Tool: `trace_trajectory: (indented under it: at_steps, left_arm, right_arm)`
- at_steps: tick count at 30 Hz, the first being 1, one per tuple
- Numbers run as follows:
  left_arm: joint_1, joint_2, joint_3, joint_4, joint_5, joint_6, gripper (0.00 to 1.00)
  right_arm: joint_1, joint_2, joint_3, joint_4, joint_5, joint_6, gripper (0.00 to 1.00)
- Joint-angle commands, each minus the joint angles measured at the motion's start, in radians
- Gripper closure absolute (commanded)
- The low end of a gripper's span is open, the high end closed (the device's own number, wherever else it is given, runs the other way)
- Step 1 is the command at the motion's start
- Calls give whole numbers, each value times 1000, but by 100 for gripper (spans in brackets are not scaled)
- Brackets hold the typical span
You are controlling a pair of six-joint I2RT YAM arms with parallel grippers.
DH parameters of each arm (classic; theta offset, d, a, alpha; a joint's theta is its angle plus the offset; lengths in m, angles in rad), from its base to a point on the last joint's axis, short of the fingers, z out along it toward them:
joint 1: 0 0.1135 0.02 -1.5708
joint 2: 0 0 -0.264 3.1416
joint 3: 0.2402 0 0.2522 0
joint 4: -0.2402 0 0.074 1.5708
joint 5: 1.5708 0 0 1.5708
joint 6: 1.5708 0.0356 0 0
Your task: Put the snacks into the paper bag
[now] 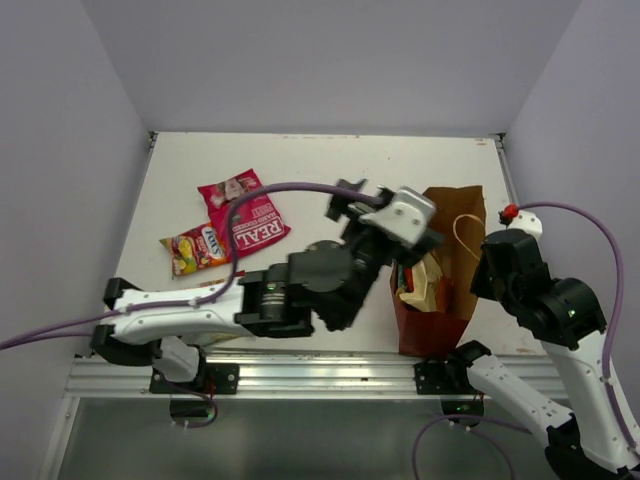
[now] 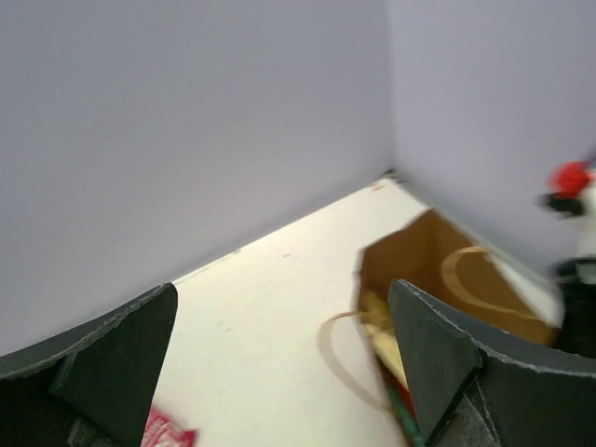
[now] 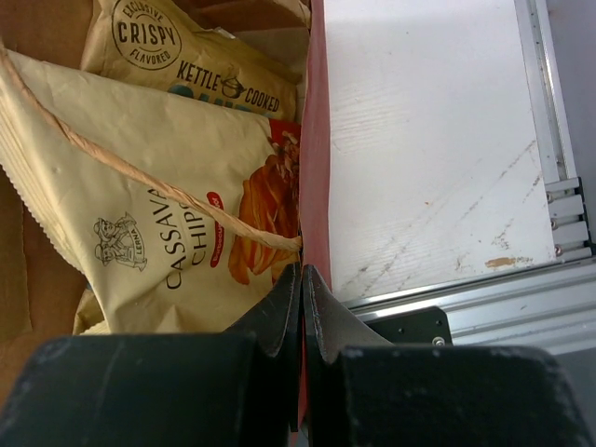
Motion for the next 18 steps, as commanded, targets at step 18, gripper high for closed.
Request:
trace_trajectory:
  at_steps: [18]
  left_arm:
    - [1260, -25, -675, -404, 443, -666, 0]
  right_arm:
    - [-4, 55, 73, -104, -53, -41, 100]
